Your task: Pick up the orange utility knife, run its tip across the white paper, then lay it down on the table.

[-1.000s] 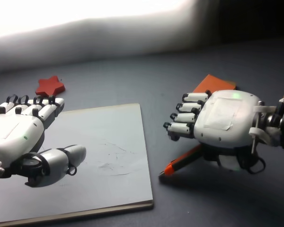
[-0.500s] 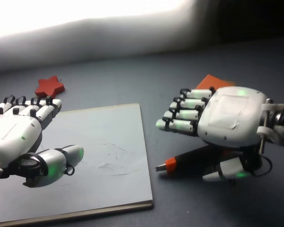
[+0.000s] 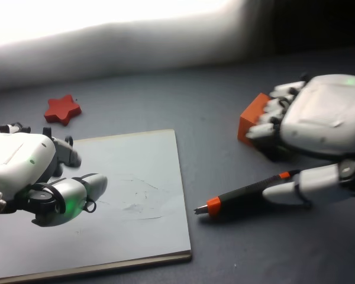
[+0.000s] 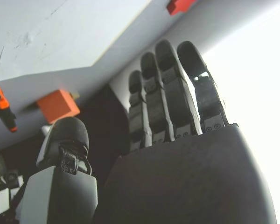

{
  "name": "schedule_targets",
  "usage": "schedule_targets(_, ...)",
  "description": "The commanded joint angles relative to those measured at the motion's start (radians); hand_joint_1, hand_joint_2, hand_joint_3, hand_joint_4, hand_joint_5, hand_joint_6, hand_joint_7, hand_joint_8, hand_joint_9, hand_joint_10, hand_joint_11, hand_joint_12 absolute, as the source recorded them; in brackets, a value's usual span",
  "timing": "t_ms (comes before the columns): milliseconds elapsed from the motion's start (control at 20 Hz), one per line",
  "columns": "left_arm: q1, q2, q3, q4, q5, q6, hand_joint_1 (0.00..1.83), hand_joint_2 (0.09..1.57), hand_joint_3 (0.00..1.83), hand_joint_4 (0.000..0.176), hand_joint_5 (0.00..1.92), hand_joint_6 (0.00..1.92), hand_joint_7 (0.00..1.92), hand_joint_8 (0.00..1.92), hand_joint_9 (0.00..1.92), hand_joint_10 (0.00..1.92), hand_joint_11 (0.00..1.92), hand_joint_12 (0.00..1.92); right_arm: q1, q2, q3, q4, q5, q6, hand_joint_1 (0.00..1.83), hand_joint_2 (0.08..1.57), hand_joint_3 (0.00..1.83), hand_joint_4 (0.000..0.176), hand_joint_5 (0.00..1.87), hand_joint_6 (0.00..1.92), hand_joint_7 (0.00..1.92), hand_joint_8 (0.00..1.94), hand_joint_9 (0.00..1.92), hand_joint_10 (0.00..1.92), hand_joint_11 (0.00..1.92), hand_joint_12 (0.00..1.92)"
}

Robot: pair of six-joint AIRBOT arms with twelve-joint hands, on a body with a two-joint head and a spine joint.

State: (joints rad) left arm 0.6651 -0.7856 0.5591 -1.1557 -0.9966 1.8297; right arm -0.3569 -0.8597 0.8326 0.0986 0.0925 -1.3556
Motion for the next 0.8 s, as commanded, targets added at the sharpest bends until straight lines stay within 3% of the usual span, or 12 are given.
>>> schedule_targets(0,-0.020,0.005,-0.007,0.033,-0.096,0.013,0.25,1.32,0.00,0.000,0.81,0.47,0.72,1.17,0.63,1.46,0.40,1.77,0.023,0.037,-0.020,0.019,0.051,0.013,0.20,1.26,0.04,0.000,0.67,1.60,0.91,1.60,0.81,1.92,0.62,1.92)
schedule_targets(50,-0.029,0.005,-0.012,0.025,-0.099,0.020,0.25,1.34,0.00,0.000,0.80,0.61,0.74,1.29,0.65,1.57,0.43,1.83,0.035,0.074,-0.043,0.037,0.031,0.019,0.18,1.29,0.05,0.000,0.72,1.67,0.99,1.65,0.93,1.92,0.73,1.92)
schedule_targets(150,-0.052,0.005,-0.026,0.018,-0.100,0.053,0.29,1.39,0.01,0.000,0.75,1.11,0.85,1.45,0.75,1.72,0.52,1.91,0.060,0.152,-0.089,0.093,-0.013,0.021,0.15,1.39,0.09,0.000,0.88,1.72,1.12,1.72,1.15,1.92,1.06,1.92)
schedule_targets(250,-0.071,0.005,-0.041,0.015,-0.100,0.089,0.34,1.41,0.00,0.000,0.72,1.37,0.86,1.61,0.80,1.84,0.61,1.92,0.087,0.223,-0.126,0.150,-0.064,0.021,0.18,1.41,0.09,0.000,0.90,1.73,1.12,1.68,1.16,1.92,1.11,1.92)
schedule_targets(400,-0.099,0.005,-0.063,0.016,-0.100,0.124,0.36,1.43,0.01,0.000,0.74,1.55,0.90,1.64,0.86,1.89,0.71,1.92,0.120,0.333,-0.180,0.194,-0.107,0.022,0.18,1.41,0.08,0.000,0.88,1.73,1.14,1.63,1.18,1.92,1.14,1.92)
schedule_targets(450,-0.107,0.005,-0.068,0.016,-0.100,0.133,0.62,1.38,0.06,0.106,0.56,1.72,0.90,1.68,0.85,1.91,0.71,1.92,0.129,0.363,-0.193,0.214,-0.115,0.022,0.18,1.42,0.08,0.000,0.86,1.71,1.13,1.62,1.16,1.92,1.11,1.92)
schedule_targets(500,-0.113,0.003,-0.072,0.016,-0.100,0.138,0.68,1.37,0.07,0.162,0.53,1.75,0.89,1.70,0.84,1.92,0.69,1.92,0.136,0.385,-0.204,0.233,-0.128,0.022,0.22,1.41,0.08,0.000,0.85,1.71,1.13,1.62,1.14,1.92,1.09,1.92)
schedule_targets(550,-0.116,0.002,-0.073,0.015,-0.100,0.139,0.45,1.40,0.06,0.000,0.72,1.68,0.90,1.70,0.85,1.92,0.70,1.92,0.138,0.404,-0.216,0.261,-0.133,0.022,0.22,1.41,0.07,0.000,0.84,1.70,1.12,1.63,1.13,1.92,1.07,1.92)
schedule_targets(600,-0.117,0.001,-0.074,0.015,-0.100,0.139,0.36,1.42,0.05,0.000,0.76,1.64,0.90,1.68,0.85,1.89,0.69,1.92,0.135,0.418,-0.228,0.283,-0.133,0.022,0.22,1.41,0.07,0.000,0.84,1.70,1.13,1.62,1.13,1.92,1.07,1.92)
schedule_targets(750,-0.117,0.001,-0.072,0.015,-0.097,0.137,0.34,1.42,0.05,0.000,0.76,1.63,0.89,1.67,0.85,1.88,0.68,1.92,0.123,0.430,-0.242,0.285,-0.133,0.019,0.19,1.42,0.07,0.000,0.83,1.72,1.12,1.63,1.13,1.92,1.08,1.92)
